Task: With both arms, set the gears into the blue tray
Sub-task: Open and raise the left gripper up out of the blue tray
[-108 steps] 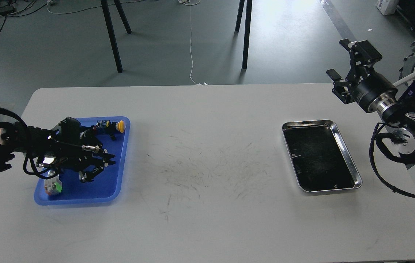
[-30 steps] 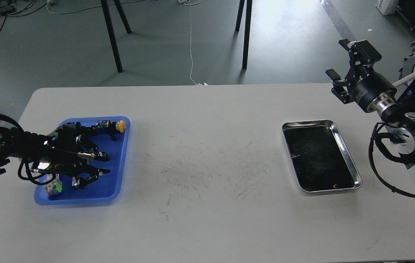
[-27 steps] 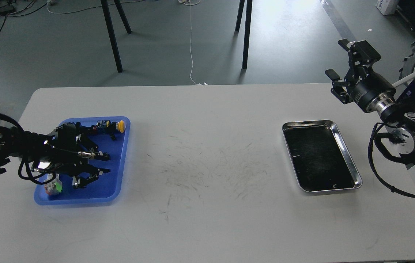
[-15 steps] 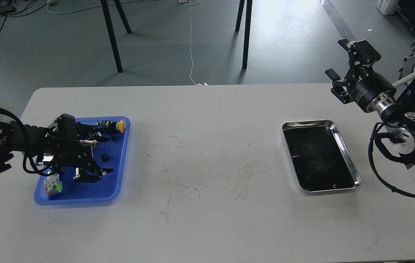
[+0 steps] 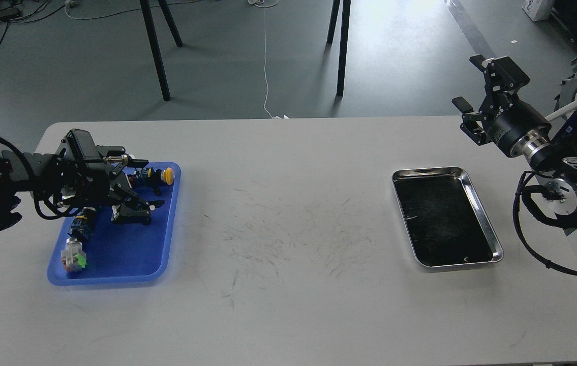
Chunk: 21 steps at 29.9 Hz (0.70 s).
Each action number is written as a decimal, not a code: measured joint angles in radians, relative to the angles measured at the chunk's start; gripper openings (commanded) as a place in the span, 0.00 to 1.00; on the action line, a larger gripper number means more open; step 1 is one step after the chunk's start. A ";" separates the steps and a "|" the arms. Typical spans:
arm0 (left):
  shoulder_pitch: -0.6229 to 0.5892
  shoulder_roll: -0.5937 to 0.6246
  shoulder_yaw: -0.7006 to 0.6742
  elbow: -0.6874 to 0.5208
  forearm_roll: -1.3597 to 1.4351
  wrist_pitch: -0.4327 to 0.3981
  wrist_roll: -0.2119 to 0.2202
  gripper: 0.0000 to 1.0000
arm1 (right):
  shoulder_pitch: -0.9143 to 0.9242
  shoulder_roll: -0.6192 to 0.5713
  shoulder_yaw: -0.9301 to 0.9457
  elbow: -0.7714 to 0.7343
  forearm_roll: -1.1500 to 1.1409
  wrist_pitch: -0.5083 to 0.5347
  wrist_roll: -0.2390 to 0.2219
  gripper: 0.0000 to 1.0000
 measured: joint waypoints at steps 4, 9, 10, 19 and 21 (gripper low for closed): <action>-0.001 -0.001 -0.038 0.016 -0.090 -0.044 0.000 0.98 | -0.001 0.000 -0.003 0.000 -0.001 0.000 0.000 0.97; 0.004 -0.008 -0.082 0.017 -0.219 -0.073 0.000 0.98 | -0.002 -0.001 -0.004 -0.001 -0.001 0.000 0.000 0.97; 0.006 -0.009 -0.088 0.017 -0.246 -0.076 0.000 0.98 | -0.002 -0.002 -0.004 -0.001 -0.001 0.000 0.000 0.97; 0.030 -0.045 -0.157 0.007 -0.560 -0.124 0.000 0.98 | -0.006 -0.003 -0.006 -0.001 -0.001 0.000 0.000 0.97; 0.039 -0.057 -0.179 0.007 -0.625 -0.135 0.000 0.98 | -0.010 -0.003 -0.007 -0.001 -0.001 0.000 0.000 0.97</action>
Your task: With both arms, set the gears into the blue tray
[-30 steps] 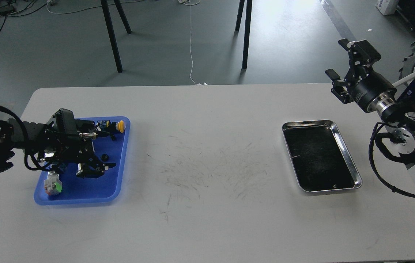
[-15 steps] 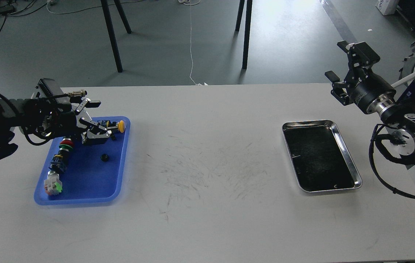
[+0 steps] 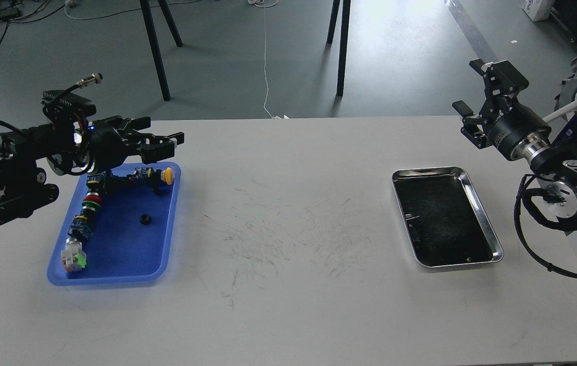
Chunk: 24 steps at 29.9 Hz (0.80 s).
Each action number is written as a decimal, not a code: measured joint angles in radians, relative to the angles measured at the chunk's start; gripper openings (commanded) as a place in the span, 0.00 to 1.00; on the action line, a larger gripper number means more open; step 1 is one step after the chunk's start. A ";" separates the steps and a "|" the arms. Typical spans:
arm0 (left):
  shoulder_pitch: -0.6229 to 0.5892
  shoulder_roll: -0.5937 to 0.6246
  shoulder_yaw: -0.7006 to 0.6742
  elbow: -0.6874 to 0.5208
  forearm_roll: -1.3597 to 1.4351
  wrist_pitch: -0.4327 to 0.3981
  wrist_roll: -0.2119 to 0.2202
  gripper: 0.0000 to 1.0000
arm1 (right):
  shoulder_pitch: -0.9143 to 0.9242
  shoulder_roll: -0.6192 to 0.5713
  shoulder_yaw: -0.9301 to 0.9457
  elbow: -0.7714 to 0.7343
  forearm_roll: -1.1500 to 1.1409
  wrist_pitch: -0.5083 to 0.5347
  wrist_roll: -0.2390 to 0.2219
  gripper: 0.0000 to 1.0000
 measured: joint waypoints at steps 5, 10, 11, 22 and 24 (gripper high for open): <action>0.020 -0.038 -0.044 0.000 -0.134 -0.016 0.000 0.98 | -0.003 0.000 0.000 0.000 0.000 0.001 0.000 0.97; 0.048 -0.067 -0.110 0.005 -0.243 -0.054 0.000 0.98 | -0.003 0.000 0.000 -0.001 0.000 0.001 0.000 0.97; 0.057 -0.073 -0.131 0.006 -0.264 -0.063 0.000 0.98 | -0.003 0.000 0.000 -0.001 0.000 0.001 0.000 0.97; 0.259 -0.118 -0.549 0.014 -0.424 -0.147 0.000 0.98 | -0.011 0.003 0.007 -0.005 0.000 -0.001 0.000 0.97; 0.303 -0.136 -0.635 0.019 -0.434 -0.162 0.000 0.98 | -0.011 0.003 0.010 -0.005 0.000 -0.001 0.000 0.97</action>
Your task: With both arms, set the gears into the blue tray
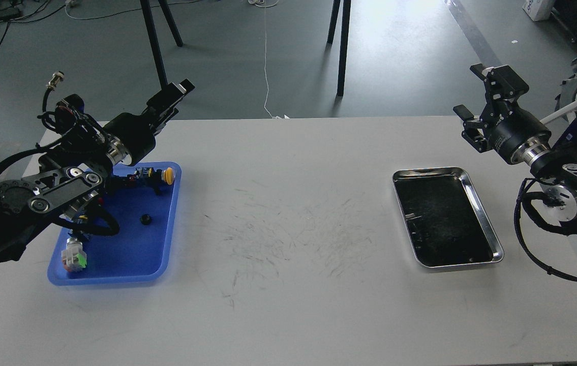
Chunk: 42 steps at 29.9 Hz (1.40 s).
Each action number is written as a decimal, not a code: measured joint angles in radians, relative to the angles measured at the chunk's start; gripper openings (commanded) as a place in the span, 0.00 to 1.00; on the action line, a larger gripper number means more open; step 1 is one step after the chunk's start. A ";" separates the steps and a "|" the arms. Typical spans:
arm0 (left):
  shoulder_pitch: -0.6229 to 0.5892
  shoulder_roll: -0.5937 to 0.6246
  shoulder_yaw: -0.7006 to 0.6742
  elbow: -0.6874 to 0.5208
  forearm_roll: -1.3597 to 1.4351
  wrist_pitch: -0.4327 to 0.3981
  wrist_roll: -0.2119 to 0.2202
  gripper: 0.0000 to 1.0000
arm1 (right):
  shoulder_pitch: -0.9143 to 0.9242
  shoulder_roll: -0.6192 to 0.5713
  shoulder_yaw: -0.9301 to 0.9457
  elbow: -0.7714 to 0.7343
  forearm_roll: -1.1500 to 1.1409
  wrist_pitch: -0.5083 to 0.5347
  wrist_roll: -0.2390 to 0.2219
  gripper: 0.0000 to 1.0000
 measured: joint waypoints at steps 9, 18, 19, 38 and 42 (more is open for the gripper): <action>0.121 -0.109 -0.304 0.069 -0.150 -0.033 0.000 0.98 | 0.000 0.000 0.005 -0.004 0.000 -0.001 0.000 0.97; 0.163 -0.216 -0.439 0.154 -0.216 -0.081 0.000 0.98 | -0.006 0.009 0.007 -0.013 0.000 -0.003 0.000 0.97; 0.167 -0.222 -0.442 0.155 -0.217 -0.083 0.000 0.98 | -0.006 0.010 0.008 -0.013 0.000 -0.003 0.000 0.97; 0.188 -0.251 -0.502 0.151 -0.232 -0.187 0.000 0.98 | -0.023 0.021 0.044 -0.009 0.079 -0.009 0.000 0.97; 0.189 -0.255 -0.504 0.151 -0.234 -0.190 0.000 0.98 | -0.034 0.027 0.045 -0.009 0.141 -0.009 0.000 0.97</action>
